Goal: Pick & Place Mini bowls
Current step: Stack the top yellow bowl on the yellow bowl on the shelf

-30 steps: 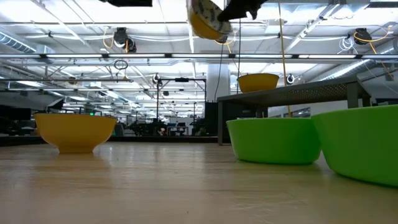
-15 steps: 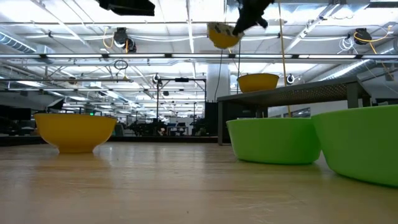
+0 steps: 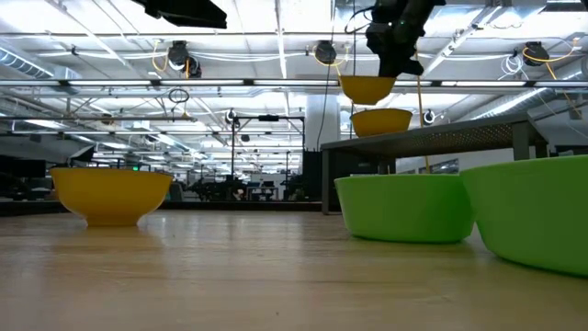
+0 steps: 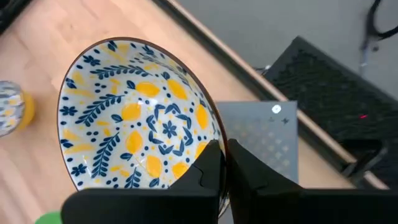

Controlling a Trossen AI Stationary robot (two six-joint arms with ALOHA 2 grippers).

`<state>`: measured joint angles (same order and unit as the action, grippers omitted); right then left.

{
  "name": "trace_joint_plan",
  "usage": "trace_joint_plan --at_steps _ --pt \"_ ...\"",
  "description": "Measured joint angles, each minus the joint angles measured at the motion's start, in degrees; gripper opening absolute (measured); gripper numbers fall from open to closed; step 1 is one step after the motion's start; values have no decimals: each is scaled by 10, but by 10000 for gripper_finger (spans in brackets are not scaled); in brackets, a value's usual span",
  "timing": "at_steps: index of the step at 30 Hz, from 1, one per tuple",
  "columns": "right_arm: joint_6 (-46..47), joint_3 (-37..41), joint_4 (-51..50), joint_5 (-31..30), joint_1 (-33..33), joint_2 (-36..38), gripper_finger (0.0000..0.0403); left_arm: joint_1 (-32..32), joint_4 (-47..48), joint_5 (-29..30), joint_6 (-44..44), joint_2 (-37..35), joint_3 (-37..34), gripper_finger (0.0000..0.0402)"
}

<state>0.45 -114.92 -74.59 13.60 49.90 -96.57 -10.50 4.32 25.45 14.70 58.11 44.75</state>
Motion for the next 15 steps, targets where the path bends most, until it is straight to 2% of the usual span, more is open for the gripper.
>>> trace_joint_plan --at_steps 15 --pt "-16 8 -58 2 2 -1 0 0 0 0 -2 0 0 249"
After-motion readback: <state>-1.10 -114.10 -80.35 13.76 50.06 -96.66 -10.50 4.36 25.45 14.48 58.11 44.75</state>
